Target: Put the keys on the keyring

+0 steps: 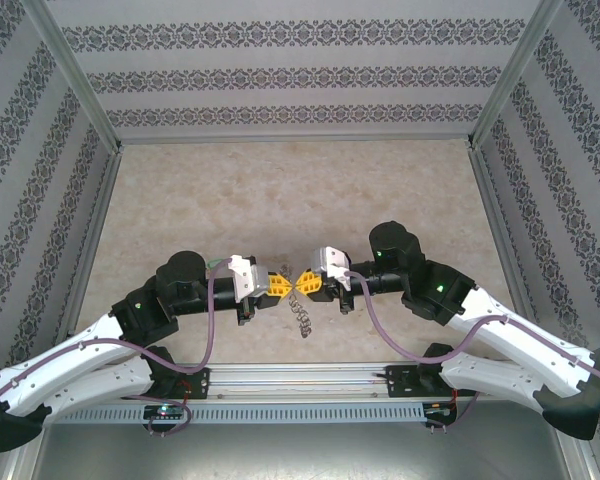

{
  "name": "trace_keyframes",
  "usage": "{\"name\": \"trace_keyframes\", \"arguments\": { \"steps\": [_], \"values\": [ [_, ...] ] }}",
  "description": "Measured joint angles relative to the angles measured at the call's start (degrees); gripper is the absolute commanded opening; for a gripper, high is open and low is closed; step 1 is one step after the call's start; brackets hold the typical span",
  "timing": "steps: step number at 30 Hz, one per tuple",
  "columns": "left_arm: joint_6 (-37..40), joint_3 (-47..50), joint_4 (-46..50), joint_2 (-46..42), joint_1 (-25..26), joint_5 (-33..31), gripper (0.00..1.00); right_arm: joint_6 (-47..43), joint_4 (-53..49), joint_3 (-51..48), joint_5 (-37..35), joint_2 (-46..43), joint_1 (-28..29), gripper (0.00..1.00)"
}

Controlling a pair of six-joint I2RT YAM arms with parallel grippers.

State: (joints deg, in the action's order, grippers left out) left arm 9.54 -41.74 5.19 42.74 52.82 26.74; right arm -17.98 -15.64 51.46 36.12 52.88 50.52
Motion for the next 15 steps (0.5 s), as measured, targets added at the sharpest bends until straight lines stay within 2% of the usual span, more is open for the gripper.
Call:
{"name": "trace_keyframes", "arguments": {
  "steps": [3,8,15],
  "values": [
    [0.0,0.0,0.0,0.0,0.0,0.0,0.0,0.0,0.0,0.0,0.0,0.0,0.0,0.0],
    [0.9,-0.3,1.3,0.0,0.0,-1.7,0.27,-0.5,-0.2,0.0,-0.7,-0.3,0.0,0.0],
    [4.1,-5.2,9.6,0.5,0.1,-6.1,0.29,-3.7,-5.7,1.6,-5.4,-0.4,1.3,0.0]
  ]
}}
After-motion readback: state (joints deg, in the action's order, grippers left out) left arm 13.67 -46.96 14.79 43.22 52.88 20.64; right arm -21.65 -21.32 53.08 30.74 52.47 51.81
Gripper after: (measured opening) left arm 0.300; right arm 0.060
